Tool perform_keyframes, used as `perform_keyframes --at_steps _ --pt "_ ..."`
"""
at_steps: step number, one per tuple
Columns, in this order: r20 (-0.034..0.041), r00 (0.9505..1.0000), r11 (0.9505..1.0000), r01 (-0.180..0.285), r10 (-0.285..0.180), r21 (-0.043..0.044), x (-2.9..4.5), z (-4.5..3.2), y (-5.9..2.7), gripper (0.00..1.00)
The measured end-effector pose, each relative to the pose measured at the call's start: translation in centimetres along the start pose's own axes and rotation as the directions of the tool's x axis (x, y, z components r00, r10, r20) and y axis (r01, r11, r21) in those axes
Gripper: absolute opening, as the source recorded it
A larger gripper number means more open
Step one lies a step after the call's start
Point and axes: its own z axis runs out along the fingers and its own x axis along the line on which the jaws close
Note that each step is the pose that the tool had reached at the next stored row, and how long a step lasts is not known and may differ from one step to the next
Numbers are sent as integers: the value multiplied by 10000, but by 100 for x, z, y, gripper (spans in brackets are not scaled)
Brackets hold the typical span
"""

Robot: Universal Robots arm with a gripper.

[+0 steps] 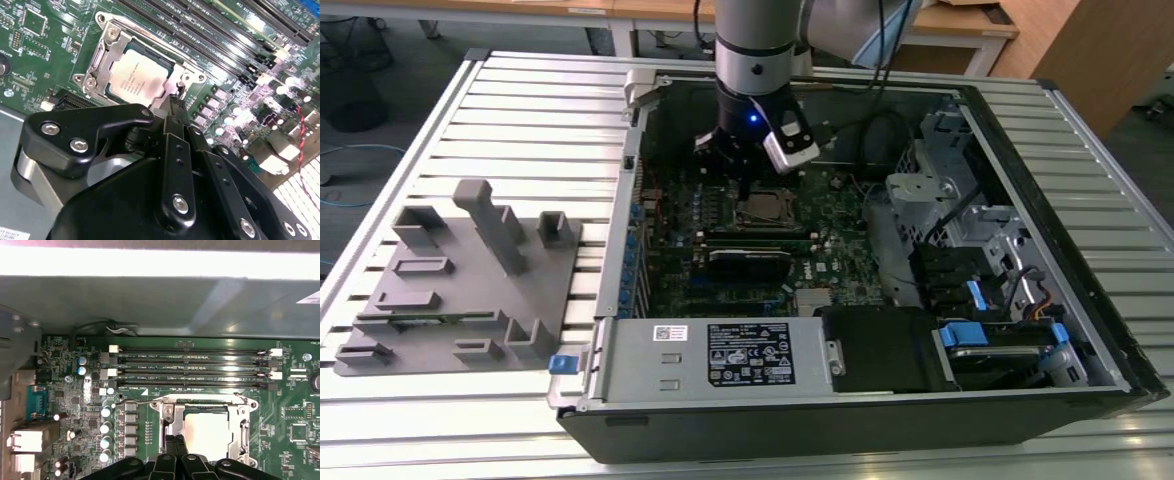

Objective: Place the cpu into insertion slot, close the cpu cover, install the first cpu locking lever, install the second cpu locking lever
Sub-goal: 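Close the cpu cover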

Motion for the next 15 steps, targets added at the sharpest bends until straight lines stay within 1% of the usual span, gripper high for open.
perform_keyframes --at_steps 2,11,13,15 --pt "-2 10000 10000 0 0 2 -1 -29 1 11" --pt "-2 10000 10000 2 -2 2 -8 -35 1 11" --pt "-1 10000 10000 0 0 1 -31 -34 1 11" --pt "-1 10000 10000 0 0 1 -73 -32 1 11"
